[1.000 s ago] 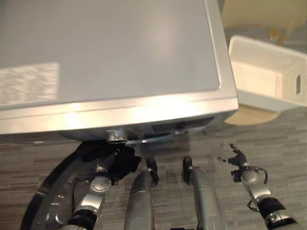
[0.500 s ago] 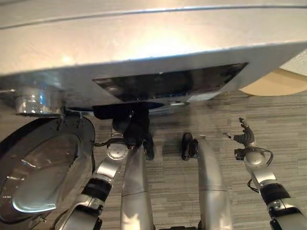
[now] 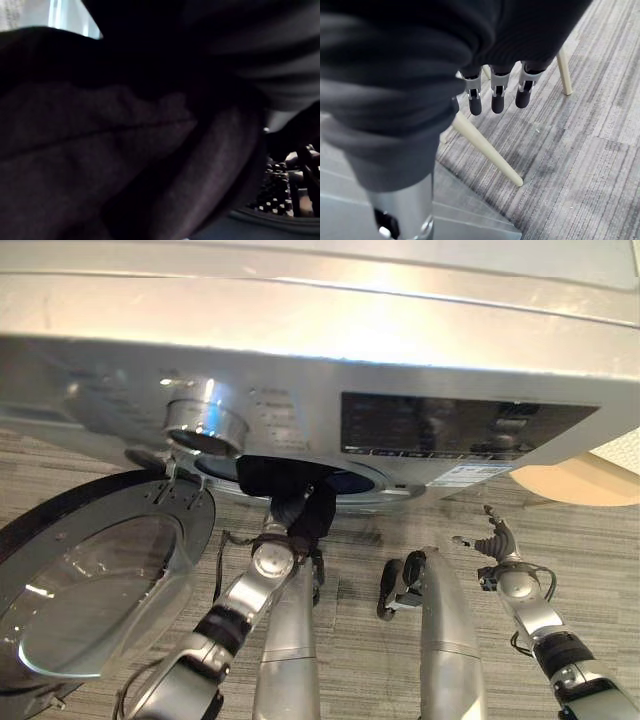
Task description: Grab the laundry basket,head to the washer,open it,put in the laundry and shut it.
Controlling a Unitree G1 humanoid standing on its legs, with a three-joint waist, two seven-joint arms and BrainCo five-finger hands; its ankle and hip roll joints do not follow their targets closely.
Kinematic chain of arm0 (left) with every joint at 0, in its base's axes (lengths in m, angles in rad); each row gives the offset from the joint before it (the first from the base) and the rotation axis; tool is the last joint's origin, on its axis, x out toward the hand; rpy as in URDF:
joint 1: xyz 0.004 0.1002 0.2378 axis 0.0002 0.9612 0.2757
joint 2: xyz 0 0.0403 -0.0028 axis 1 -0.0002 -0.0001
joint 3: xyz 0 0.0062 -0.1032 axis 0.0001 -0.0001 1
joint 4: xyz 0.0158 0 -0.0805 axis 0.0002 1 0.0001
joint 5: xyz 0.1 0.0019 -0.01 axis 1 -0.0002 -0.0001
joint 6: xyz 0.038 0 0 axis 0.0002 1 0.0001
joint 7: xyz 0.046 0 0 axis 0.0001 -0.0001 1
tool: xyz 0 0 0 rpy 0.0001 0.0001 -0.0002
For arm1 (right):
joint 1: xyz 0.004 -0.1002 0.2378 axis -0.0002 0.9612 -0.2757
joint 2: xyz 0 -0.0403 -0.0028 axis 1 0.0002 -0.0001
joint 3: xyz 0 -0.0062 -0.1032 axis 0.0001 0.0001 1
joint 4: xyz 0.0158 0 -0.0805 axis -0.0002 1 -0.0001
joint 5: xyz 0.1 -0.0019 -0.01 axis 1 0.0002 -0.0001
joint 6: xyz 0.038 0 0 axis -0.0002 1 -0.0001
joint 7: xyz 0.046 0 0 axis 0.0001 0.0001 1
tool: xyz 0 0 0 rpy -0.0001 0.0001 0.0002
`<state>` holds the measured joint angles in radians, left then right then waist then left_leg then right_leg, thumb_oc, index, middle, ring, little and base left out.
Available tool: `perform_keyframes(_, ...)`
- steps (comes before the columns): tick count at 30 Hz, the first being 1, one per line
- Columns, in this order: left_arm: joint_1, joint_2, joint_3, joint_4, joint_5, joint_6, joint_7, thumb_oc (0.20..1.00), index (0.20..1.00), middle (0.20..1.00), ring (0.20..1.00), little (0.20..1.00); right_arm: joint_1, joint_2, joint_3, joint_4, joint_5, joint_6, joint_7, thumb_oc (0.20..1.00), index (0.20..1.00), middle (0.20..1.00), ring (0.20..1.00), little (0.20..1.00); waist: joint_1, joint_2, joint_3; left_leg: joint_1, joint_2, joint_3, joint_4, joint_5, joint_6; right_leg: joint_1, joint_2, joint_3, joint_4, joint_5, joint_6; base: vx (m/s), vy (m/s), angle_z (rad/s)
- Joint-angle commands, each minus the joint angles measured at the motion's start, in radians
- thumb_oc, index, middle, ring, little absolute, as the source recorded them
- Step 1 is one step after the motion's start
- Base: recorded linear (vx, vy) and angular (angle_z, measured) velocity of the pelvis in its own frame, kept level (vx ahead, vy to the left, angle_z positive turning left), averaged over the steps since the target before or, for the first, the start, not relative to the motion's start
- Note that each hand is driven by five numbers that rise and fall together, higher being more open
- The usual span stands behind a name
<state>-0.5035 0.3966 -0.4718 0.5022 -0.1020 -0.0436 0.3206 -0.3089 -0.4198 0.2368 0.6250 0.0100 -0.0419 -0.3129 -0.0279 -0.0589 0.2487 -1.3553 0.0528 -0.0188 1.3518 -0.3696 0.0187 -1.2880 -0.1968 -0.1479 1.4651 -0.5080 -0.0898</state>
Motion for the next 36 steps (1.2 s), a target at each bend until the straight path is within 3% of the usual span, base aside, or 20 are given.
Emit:
perform_keyframes(1,-0.173,0.039,-0.006,-0.004,0.095,-0.045,0.070,0.200,0.200,0.200,0.200,0.200,-0.003,-0.028,-0.003,-0.034,0.007,-0.039,-0.015,1.000,1.000,1.000,1.000,1.000,-0.032,-0.007,-0.010,-0.009,-0.008,0.003,-0.013,-0.054,0.072,0.006,0.013,0.087,-0.133,0.017,0.018,-0.02,0.010,0.08)
perform_keyframes(2,-0.176,0.038,-0.007,-0.001,0.094,-0.046,0.070,0.200,0.200,0.200,0.200,0.200,-0.005,-0.028,-0.003,-0.033,0.007,-0.040,-0.015,1.000,1.000,1.000,1.000,1.000,-0.032,-0.008,-0.009,-0.011,-0.008,0.003,-0.013,-0.054,0.071,0.004,0.013,0.087,-0.132,0.017,0.018,-0.04,0.026,0.20)
perform_keyframes(5,-0.497,0.141,-0.073,0.105,0.158,-0.039,0.152,0.200,0.200,0.200,0.200,0.200,-0.016,-0.068,0.017,-0.092,0.026,-0.080,-0.003,1.000,1.000,1.000,1.000,1.000,-0.075,0.001,-0.029,-0.083,-0.007,0.003,-0.005,-0.044,0.061,-0.061,0.025,0.099,-0.130,0.030,0.020,-0.03,0.023,0.13)
perform_keyframes(6,-0.503,0.140,-0.076,0.109,0.158,-0.040,0.153,0.200,0.200,0.200,0.200,0.200,-0.017,-0.067,0.015,-0.093,0.026,-0.079,-0.003,1.000,1.000,1.000,1.000,1.000,-0.074,0.000,-0.029,-0.086,-0.007,0.003,-0.004,-0.044,0.060,-0.064,0.025,0.099,-0.129,0.029,0.020,-0.01,0.030,-0.10)
perform_keyframes(8,-0.741,0.229,-0.184,0.186,0.283,-0.015,0.218,0.200,0.200,0.200,0.200,0.200,0.008,-0.085,0.023,-0.134,0.032,-0.128,0.017,1.000,1.000,1.000,1.000,1.000,-0.100,0.011,-0.037,-0.130,-0.001,0.002,0.016,-0.041,0.054,-0.102,0.027,0.106,-0.115,0.040,0.027,0.01,0.023,-0.12)
perform_keyframes(14,-0.889,0.278,-0.288,0.223,0.432,0.031,0.312,0.200,0.200,0.200,0.200,0.200,0.034,-0.100,0.037,-0.146,0.036,-0.176,0.015,1.000,1.000,1.000,1.000,1.000,-0.116,0.019,-0.035,-0.156,0.007,-0.002,0.025,-0.039,0.050,-0.124,0.028,0.108,-0.114,0.061,0.043,0.00,0.001,-0.01)
perform_keyframes(15,-0.919,0.282,-0.343,0.251,0.494,0.058,0.288,0.376,0.376,0.376,0.376,0.376,0.036,-0.109,0.040,-0.136,0.045,-0.184,0.014,1.000,1.000,1.000,1.000,1.000,-0.116,0.020,-0.033,-0.161,0.007,-0.005,0.026,-0.035,0.050,-0.126,0.030,0.110,-0.118,0.070,0.050,0.00,0.000,0.00)
perform_keyframes(16,-0.923,0.283,-0.362,0.273,0.523,0.069,0.259,1.000,1.000,1.000,1.000,1.000,0.040,-0.113,0.037,-0.131,0.051,-0.183,0.017,1.000,1.000,1.000,1.000,1.000,-0.117,0.019,-0.032,-0.167,0.006,-0.005,0.027,-0.034,0.050,-0.128,0.031,0.109,-0.118,0.073,0.052,0.00,0.000,0.00)
perform_keyframes(23,-0.853,0.216,-0.380,0.410,0.603,0.095,0.000,1.000,1.000,1.000,1.000,1.000,0.027,-0.127,0.035,-0.118,0.058,-0.143,0.065,1.000,1.000,1.000,1.000,1.000,-0.106,0.005,-0.038,-0.164,0.000,-0.010,0.039,-0.031,0.052,-0.135,0.040,0.112,-0.098,0.073,0.056,0.00,0.000,0.00)
perform_keyframes(27,-0.803,0.213,-0.340,0.388,0.585,0.096,-0.035,1.000,1.000,1.000,1.000,1.000,0.020,-0.132,0.035,-0.110,0.062,-0.130,0.077,1.000,1.000,1.000,1.000,1.000,-0.096,0.001,-0.037,-0.157,-0.002,-0.010,0.044,-0.033,0.052,-0.132,0.040,0.112,-0.091,0.073,0.057,0.00,0.000,0.00)
perform_keyframes(32,-0.669,0.191,-0.199,0.340,0.379,0.067,-0.002,1.000,1.000,1.000,1.000,1.000,0.012,-0.108,0.039,-0.087,0.064,-0.097,0.083,1.000,1.000,1.000,1.000,1.000,-0.076,-0.006,-0.035,-0.147,-0.004,-0.008,0.032,-0.026,0.051,-0.126,0.031,0.105,-0.091,0.072,0.053,-0.01,-0.002,0.00)
perform_keyframes(36,-0.639,0.183,-0.161,0.319,0.327,0.062,0.029,1.000,1.000,1.000,1.000,1.000,0.000,-0.088,0.042,-0.068,0.050,-0.086,0.070,1.000,1.000,1.000,1.000,1.000,-0.070,-0.006,-0.038,-0.146,-0.005,-0.011,0.017,-0.022,0.051,-0.123,0.030,0.100,-0.101,0.070,0.051,-0.02,-0.004,0.07)
